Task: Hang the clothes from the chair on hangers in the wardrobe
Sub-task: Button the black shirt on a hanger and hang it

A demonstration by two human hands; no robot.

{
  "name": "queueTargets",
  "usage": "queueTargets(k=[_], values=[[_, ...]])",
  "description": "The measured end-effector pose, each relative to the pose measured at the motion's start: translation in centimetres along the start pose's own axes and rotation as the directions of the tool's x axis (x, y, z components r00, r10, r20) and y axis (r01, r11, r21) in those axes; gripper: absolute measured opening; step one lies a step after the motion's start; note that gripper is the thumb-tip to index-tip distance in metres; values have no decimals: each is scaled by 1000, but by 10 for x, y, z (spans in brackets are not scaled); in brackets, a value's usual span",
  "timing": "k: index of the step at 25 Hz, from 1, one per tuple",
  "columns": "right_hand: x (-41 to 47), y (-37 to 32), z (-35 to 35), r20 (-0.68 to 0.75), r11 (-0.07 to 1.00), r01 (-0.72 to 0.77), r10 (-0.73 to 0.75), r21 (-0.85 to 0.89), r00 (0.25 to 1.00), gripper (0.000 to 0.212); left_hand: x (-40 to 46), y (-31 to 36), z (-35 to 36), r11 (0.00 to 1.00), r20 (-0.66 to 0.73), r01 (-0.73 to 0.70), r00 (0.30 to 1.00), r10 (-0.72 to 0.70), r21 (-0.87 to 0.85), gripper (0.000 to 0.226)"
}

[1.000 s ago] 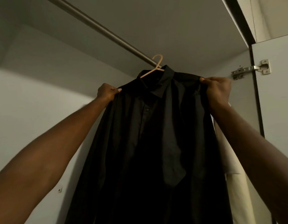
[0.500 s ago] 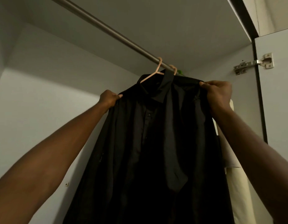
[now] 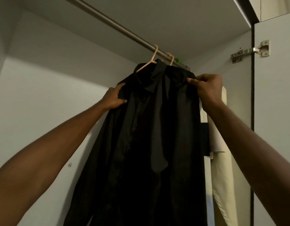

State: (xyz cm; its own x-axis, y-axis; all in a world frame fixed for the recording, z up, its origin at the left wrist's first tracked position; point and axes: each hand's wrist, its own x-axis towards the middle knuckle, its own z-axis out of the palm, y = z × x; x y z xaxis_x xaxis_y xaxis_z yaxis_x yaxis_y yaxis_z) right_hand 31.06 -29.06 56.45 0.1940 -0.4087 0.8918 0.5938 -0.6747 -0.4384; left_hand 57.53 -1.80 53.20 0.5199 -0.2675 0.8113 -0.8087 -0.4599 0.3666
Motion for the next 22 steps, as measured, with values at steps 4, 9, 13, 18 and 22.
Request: queueTargets(k=[4, 9, 13, 18, 22], values=[[3, 5, 0, -17, 996, 17, -19, -86, 1000, 17, 11, 45, 12, 976, -5, 28, 1000, -29, -217, 77], [8, 17, -1, -11, 995, 23, -25, -96, 1000, 14, 29, 87, 33, 961, 9, 43, 999, -42, -275, 94], [13, 24, 2, -41, 985, 19, -27, -171, 999, 11, 38, 80, 44, 959, 16, 25, 1000, -21, -282, 94], [3, 36, 10, -60, 956, 102, -123, -276, 991, 20, 41, 68, 48, 970, -75, 3, 997, -22, -243, 108], [1, 33, 21, -72, 934, 149, -181, -326, 981, 28, 43, 77, 32, 989, -156, -56, 987, 34, -138, 104]])
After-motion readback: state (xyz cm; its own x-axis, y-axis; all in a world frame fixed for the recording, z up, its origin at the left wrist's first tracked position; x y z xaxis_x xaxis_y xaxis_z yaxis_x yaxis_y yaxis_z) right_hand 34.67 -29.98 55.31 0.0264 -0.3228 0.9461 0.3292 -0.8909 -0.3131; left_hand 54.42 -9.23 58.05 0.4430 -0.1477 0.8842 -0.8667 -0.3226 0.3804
